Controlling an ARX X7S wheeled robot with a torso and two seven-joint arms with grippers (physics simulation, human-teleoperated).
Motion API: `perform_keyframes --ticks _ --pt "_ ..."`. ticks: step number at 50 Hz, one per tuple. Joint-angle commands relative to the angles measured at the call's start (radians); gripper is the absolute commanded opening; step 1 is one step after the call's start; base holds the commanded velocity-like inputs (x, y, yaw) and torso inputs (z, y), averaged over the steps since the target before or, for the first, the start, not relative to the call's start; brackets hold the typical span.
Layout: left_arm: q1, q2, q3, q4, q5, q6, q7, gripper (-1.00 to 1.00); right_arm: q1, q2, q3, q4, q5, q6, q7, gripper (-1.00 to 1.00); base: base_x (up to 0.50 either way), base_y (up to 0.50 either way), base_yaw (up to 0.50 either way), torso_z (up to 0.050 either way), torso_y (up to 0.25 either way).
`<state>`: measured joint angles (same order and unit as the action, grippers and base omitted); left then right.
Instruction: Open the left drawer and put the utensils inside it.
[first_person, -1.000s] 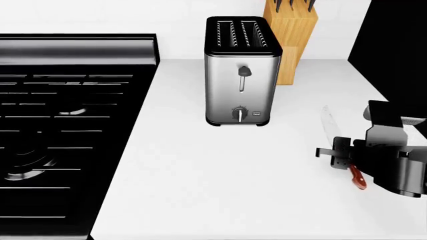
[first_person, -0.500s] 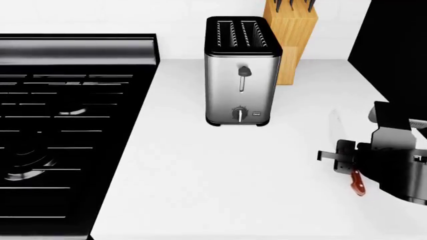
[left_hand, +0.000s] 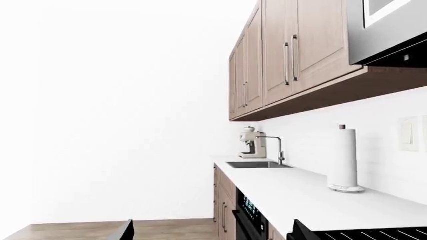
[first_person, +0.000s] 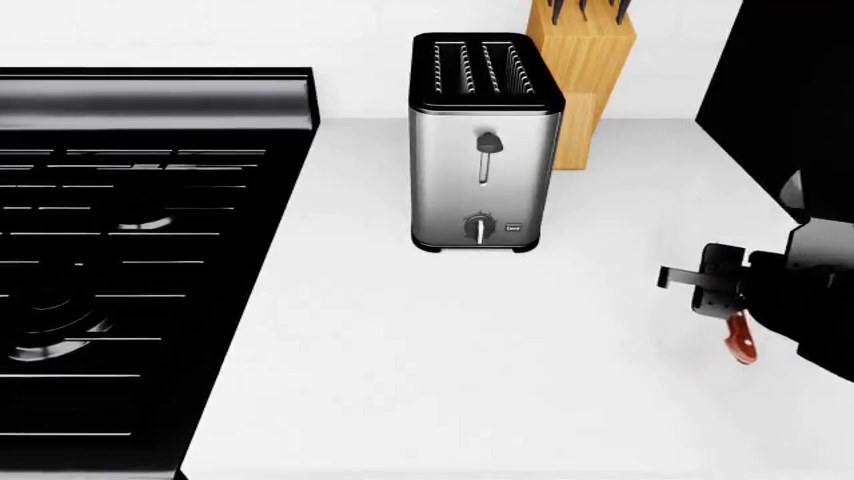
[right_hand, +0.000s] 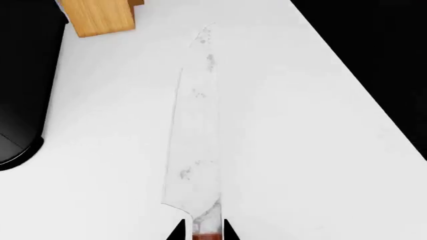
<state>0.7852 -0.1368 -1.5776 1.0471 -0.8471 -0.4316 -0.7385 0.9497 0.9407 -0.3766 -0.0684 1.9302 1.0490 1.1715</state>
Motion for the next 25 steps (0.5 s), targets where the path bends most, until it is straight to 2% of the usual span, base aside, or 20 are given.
perform_keyframes --ticks 1,25 --pt "0.000 -0.001 -0.026 0.000 -0.020 -0.008 0.004 1.00 0.090 0.021 0.010 -0.025 0.067 0.018 0.064 -1.00 0.00 0.00 0.00 0.000 0.000" --pt "0.000 -0.005 -0.089 0.000 -0.074 -0.026 0.012 1.00 0.466 0.003 -0.086 0.038 0.266 0.125 0.251 -1.00 0.00 0.00 0.00 0.000 0.000"
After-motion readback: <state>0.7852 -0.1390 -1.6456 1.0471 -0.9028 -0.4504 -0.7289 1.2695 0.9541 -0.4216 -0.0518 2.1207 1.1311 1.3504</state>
